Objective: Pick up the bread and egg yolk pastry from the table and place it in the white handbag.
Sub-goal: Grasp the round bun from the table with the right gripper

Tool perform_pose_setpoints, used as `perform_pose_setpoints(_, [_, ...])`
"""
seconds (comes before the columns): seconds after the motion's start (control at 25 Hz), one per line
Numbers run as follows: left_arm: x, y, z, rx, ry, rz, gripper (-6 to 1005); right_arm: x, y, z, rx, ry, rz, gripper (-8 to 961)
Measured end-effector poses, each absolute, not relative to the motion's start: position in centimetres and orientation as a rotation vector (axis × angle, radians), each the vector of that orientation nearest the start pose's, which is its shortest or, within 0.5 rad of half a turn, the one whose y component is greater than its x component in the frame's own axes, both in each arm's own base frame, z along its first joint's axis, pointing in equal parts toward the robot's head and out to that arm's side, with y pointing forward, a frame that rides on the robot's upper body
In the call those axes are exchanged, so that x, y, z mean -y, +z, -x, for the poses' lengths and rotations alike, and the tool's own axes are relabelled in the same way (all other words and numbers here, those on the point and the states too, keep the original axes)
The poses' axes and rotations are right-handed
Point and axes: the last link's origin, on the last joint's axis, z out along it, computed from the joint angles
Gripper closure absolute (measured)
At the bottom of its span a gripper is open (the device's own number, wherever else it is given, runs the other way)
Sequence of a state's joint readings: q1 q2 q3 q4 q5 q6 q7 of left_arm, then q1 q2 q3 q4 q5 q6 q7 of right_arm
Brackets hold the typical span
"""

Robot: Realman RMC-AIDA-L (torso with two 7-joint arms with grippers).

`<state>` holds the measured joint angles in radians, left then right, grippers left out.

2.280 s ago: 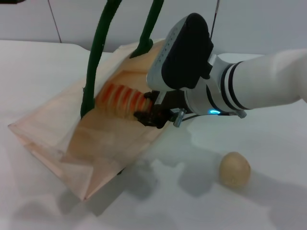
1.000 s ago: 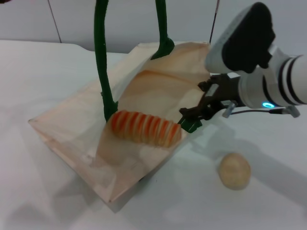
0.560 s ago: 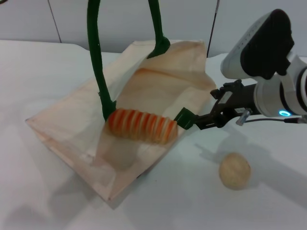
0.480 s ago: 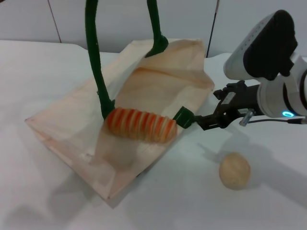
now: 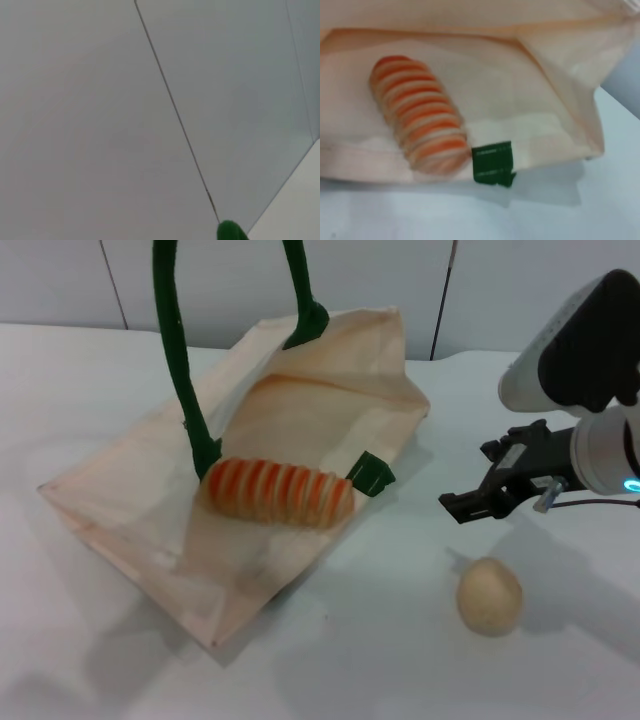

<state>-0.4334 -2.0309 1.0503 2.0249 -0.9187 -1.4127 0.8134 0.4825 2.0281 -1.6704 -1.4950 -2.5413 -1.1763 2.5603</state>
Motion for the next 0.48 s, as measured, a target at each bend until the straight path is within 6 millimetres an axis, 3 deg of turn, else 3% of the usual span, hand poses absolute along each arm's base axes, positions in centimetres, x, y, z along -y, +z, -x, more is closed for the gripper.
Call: perform_pose_setpoints(0.48, [-33.8,16.1,8.5,0.207,-0.266,2.263,871,-34.4,-0.9,-15.5,-0.555,-0.431,2.608,101])
